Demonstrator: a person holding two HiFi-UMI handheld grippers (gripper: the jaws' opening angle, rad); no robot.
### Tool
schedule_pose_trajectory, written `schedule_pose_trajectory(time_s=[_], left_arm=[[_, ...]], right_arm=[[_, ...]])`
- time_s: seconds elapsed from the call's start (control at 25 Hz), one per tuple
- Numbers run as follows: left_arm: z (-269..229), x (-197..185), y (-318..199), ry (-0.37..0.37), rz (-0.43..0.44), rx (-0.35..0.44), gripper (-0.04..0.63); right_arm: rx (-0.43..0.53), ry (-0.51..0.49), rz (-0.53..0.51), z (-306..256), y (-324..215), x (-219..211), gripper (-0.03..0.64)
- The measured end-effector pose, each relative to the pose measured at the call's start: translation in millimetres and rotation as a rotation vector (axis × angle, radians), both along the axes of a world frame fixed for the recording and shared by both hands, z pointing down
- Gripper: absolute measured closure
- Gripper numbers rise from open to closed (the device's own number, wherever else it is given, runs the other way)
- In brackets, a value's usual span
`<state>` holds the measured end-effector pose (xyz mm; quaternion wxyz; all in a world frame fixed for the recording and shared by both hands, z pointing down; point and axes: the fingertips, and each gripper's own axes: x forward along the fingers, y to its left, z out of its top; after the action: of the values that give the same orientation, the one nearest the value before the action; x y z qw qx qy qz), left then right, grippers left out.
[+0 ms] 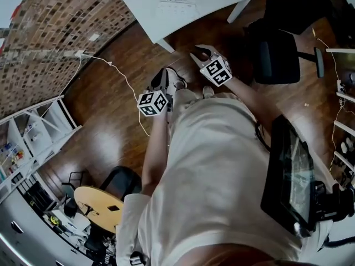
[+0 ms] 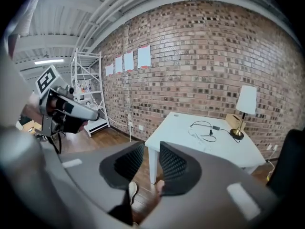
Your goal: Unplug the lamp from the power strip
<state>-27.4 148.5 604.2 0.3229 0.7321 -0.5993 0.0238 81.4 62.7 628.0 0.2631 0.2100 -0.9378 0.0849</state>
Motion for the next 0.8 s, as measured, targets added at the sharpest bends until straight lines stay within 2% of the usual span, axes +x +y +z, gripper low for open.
schedule_pose_trajectory(time_s=[0.44,0.8], left_arm=[[5,57,64,-0.01,-0.048,-0.036,0.592],[12,61,73,-0.027,-0.011,-0.056,0.591]], right_arm=[[-0.009,-0.023,-0.017,0,38,63,0.52],[-0.02,-0.029,0.062,0,45,96,0.52]])
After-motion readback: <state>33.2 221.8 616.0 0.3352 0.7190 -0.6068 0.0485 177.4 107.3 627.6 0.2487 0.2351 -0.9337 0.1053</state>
